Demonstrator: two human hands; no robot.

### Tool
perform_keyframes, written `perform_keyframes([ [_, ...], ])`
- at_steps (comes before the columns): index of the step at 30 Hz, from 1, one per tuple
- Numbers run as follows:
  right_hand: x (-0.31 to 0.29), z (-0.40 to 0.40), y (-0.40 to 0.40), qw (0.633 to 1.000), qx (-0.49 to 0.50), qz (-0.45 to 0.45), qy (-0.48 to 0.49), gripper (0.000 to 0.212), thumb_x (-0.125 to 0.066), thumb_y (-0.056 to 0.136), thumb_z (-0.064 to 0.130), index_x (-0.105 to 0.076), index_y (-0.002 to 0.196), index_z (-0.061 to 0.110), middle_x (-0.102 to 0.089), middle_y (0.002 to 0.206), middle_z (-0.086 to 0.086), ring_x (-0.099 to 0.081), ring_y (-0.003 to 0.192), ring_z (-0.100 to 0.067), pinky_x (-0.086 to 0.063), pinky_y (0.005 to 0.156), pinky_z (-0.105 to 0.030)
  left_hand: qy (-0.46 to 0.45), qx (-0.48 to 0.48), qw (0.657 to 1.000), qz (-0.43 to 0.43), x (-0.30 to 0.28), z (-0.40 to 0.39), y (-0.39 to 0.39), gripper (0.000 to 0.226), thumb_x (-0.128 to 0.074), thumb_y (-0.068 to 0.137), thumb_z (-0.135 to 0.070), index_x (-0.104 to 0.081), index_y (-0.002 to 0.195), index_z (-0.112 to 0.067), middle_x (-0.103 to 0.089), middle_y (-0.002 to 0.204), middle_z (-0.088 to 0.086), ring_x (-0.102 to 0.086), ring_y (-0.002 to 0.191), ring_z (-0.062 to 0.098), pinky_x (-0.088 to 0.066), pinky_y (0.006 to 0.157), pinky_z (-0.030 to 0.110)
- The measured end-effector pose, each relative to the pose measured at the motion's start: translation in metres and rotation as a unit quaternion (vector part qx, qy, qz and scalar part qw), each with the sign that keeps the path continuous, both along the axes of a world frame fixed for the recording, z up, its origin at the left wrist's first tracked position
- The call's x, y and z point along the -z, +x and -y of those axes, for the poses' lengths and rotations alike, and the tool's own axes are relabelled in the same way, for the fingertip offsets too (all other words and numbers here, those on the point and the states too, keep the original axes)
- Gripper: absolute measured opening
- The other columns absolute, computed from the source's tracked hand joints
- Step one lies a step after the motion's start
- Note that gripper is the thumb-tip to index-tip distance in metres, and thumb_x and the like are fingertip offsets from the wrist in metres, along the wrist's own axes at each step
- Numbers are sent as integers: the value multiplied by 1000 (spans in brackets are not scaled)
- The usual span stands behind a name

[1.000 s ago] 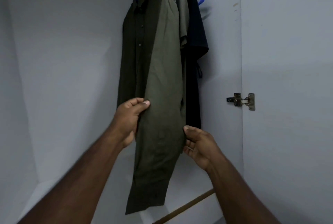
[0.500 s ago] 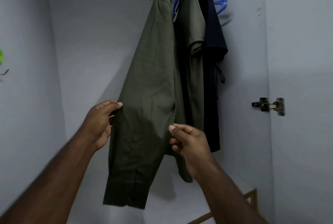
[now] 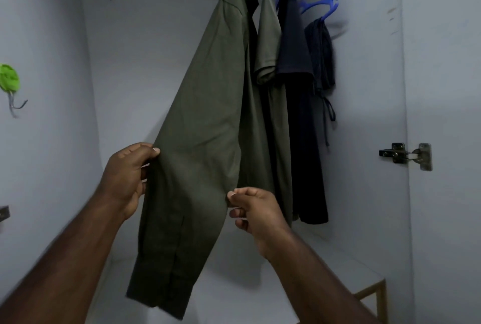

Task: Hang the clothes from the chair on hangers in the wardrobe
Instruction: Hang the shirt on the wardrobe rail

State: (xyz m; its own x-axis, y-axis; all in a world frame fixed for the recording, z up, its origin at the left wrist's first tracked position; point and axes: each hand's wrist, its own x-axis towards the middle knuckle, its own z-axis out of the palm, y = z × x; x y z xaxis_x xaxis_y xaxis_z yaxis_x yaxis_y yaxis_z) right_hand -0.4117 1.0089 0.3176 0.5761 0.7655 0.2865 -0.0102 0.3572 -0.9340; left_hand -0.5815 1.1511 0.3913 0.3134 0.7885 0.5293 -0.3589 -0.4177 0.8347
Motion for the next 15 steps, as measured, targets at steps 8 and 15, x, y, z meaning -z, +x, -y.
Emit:
perform_keyframes([
  [8, 1, -15, 6, 995, 28, 42, -81, 10, -62, 94, 12, -72, 93, 13, -72, 91, -6, -60, 73, -15, -50, 65, -28, 27, -16, 999, 43, 4, -3, 2, 33, -57, 95, -9, -72, 69, -20, -68, 74, -7, -59, 80, 13, -47, 75, 28],
  [15, -21, 2, 13, 986, 96, 129, 48, 8, -68, 93, 19, -75, 92, 23, -73, 84, 4, -65, 71, -8, -53, 67, -22, 138, -100, 985, -13, 16, -3, 10, 21, -59, 97, -13, -68, 79, -17, -66, 72, -7, -60, 77, 13, -48, 73, 33],
])
